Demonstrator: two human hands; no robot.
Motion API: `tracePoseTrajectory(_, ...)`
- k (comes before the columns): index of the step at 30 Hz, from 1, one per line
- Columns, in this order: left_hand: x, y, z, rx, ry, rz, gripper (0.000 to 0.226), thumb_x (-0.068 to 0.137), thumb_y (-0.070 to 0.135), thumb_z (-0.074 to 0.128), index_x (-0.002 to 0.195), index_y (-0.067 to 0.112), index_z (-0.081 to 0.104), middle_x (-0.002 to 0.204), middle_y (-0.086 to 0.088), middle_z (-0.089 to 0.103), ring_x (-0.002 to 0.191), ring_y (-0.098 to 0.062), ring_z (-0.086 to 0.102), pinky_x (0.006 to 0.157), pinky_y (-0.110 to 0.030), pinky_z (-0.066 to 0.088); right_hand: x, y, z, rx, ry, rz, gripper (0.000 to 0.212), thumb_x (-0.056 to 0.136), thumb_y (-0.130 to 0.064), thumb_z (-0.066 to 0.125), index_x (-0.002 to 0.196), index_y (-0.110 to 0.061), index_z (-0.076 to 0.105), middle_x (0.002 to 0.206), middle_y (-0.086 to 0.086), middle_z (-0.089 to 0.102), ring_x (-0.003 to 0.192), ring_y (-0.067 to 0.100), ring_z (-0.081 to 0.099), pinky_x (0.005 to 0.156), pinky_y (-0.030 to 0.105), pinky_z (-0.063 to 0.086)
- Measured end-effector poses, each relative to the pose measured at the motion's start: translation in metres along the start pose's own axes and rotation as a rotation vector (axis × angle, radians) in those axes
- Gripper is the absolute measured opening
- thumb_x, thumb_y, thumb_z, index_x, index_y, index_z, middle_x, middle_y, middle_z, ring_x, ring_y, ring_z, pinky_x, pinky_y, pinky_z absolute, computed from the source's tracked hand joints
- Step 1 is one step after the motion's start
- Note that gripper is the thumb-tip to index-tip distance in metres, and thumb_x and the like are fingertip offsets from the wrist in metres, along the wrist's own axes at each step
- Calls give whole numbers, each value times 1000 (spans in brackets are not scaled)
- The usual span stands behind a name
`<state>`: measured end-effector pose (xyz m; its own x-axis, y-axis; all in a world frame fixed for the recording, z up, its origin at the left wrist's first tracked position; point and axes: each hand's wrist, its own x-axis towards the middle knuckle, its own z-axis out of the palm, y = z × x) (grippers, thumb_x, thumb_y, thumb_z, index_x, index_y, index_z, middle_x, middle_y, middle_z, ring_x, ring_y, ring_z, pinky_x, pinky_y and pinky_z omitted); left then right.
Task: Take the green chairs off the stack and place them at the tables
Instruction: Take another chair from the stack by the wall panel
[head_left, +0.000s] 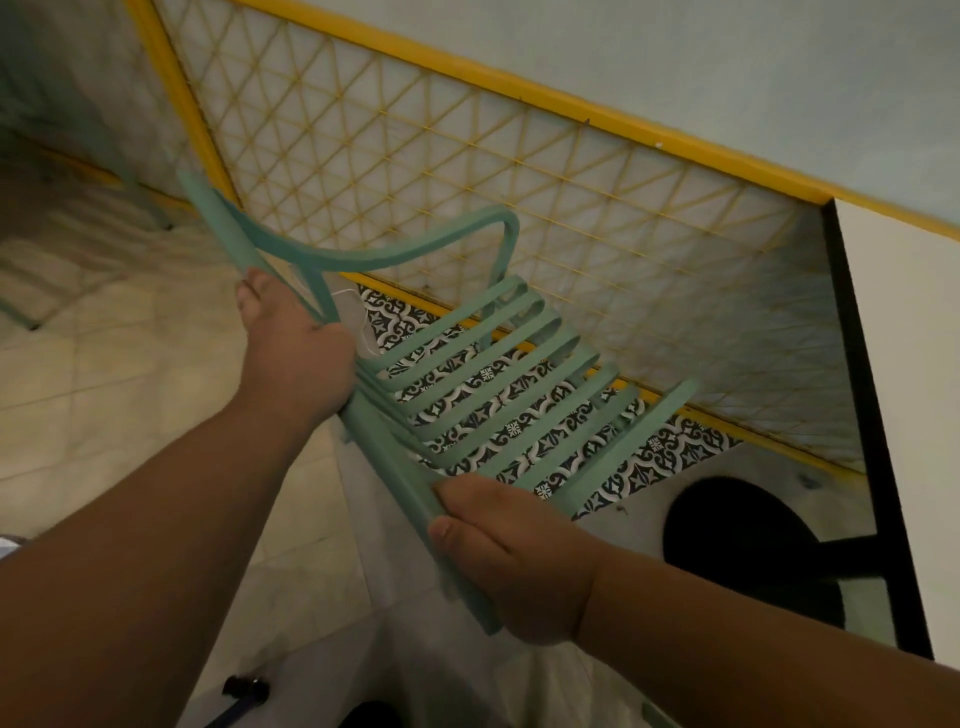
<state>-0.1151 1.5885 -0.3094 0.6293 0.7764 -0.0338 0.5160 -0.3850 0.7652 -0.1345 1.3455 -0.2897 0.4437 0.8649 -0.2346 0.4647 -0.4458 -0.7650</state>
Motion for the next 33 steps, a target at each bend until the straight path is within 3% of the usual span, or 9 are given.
tracePoseTrajectory(5,16,0,-4,-6,-18,21,72,89,7,53,151,-5,19,159,-26,17,141,-38,30,112,-35,32,12,-5,6,15,35,-18,20,99,-44,34,86,-30,42,78,-11,44,69,3,43,66,31,34)
tracePoseTrajectory(9,31,2,-5,-6,-46,21,71,91,7,55,151,-5,19,159,-26,17,141,-39,30,110,-33,33,24,-8,10,49,84,-28,25,100,-42,33,79,-30,41,77,-7,46,68,11,43,64,36,39)
tracePoseTrajectory(12,43,7,-4,-1,-64,7,79,91,7,55,157,-1,10,164,-20,11,145,-35,27,100,-24,27,35,-10,11,45,112,-24,28,101,-41,33,73,-35,36,74,-9,44,67,9,43,64,36,38)
tracePoseTrajectory(15,54,11,-3,3,-82,-4,85,93,7,54,159,3,0,168,-16,4,149,-32,23,101,-22,25,45,-9,11,63,138,-21,30,100,-40,34,71,-35,37,71,-9,45,64,5,44,60,33,37)
tracePoseTrajectory(20,70,15,-1,36,-102,6,85,95,9,53,159,5,-2,167,-15,8,143,-36,34,101,-34,40,61,-9,10,70,154,-21,29,100,-40,33,72,-34,36,73,-9,45,68,13,44,66,38,37)
tracePoseTrajectory(26,89,11,-11,140,-129,11,72,92,12,53,153,-1,16,157,-24,26,135,-42,41,105,-49,44,77,-19,19,113,167,-27,32,103,-38,34,73,-29,40,75,-1,50,70,13,47,64,36,37)
tracePoseTrajectory(31,78,23,-21,195,-83,0,68,95,21,53,153,3,21,160,-22,24,135,-42,42,107,-52,42,87,-17,19,154,114,10,32,105,-45,36,87,-26,55,88,1,60,80,13,56,69,35,48)
tracePoseTrajectory(33,53,24,-25,172,24,71,64,93,28,54,149,7,31,156,-21,28,130,-43,44,105,-56,43,81,0,13,183,77,41,41,102,-57,33,110,-29,62,105,-2,64,91,3,57,78,32,50)
